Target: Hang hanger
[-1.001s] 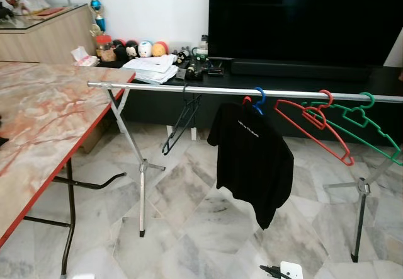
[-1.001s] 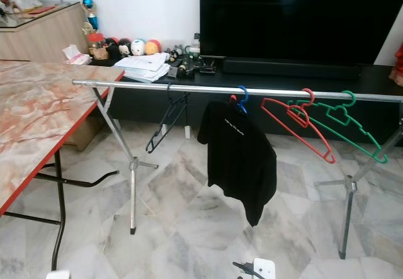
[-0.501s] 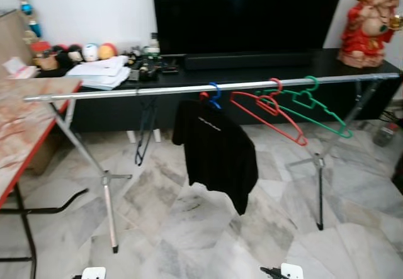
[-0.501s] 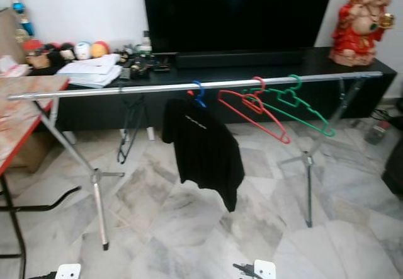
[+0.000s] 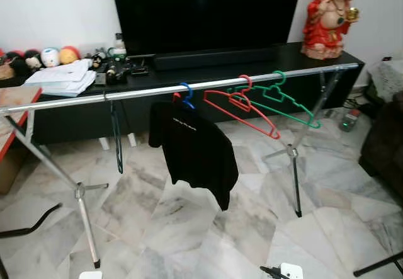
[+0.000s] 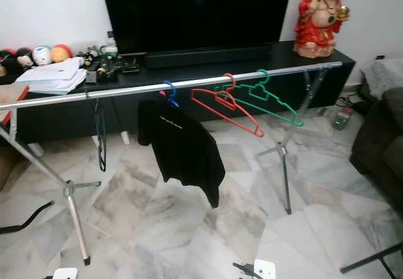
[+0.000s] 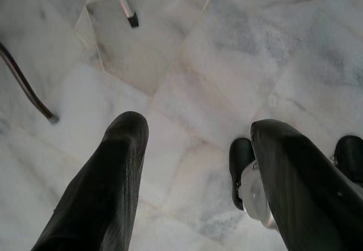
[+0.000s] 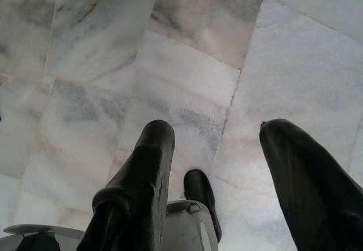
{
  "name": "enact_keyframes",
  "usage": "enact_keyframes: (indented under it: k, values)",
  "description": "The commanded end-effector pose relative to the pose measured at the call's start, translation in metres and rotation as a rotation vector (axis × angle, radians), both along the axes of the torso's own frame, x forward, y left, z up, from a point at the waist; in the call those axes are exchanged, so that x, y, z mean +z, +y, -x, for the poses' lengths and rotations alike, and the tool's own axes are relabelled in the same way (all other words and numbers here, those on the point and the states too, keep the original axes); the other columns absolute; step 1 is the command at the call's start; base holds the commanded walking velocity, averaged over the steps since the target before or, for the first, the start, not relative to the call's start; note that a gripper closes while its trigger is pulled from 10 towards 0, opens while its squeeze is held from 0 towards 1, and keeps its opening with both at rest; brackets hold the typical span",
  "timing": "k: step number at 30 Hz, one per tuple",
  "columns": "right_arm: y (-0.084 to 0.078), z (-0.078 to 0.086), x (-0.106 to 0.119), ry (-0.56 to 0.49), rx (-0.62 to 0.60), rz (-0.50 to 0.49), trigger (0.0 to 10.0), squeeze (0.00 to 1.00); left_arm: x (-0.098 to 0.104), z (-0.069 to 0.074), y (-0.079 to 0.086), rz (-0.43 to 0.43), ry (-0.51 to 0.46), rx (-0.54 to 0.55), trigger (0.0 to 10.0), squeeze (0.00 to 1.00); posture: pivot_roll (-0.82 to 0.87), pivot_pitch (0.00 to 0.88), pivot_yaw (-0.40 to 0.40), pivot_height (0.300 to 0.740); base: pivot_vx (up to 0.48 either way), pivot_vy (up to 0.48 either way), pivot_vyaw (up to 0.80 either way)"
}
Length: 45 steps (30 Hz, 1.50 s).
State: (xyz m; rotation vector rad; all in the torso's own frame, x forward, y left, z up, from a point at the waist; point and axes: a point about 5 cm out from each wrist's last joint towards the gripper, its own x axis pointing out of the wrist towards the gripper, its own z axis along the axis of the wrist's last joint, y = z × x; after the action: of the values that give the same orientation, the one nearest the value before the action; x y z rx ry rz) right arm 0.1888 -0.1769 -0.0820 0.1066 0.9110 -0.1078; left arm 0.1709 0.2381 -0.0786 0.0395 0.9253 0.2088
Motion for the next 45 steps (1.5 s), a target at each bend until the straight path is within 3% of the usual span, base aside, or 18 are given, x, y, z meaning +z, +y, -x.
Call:
enact_keyframes:
  k: [1, 21, 45]
  values:
    - [0.000, 0.001, 0.000, -0.003, -0.003, -0.003, 10.0, 0.00, -0.003, 0.007, 0.001, -0.009, 0.030, 0.002, 10.0, 0.00, 0.03, 0.011, 0.055, 0.740, 0.000, -0.371, -0.78]
    - [-0.006, 0.010, -0.004, 0.012, 0.008, 0.005, 10.0, 0.00, -0.008, 0.017, -0.003, 0.028, 0.025, 0.031, 10.0, 0.00, 0.05, 0.064, 0.043, 0.740, 0.000, -0.019, -0.78]
    - [0.000, 0.002, -0.001, -0.011, -0.005, -0.016, 10.0, 0.00, -0.001, 0.005, 0.004, 0.038, -0.018, 0.051, 10.0, 0.00, 0.05, 0.013, 0.058, 0.740, 0.000, 0.000, -0.78]
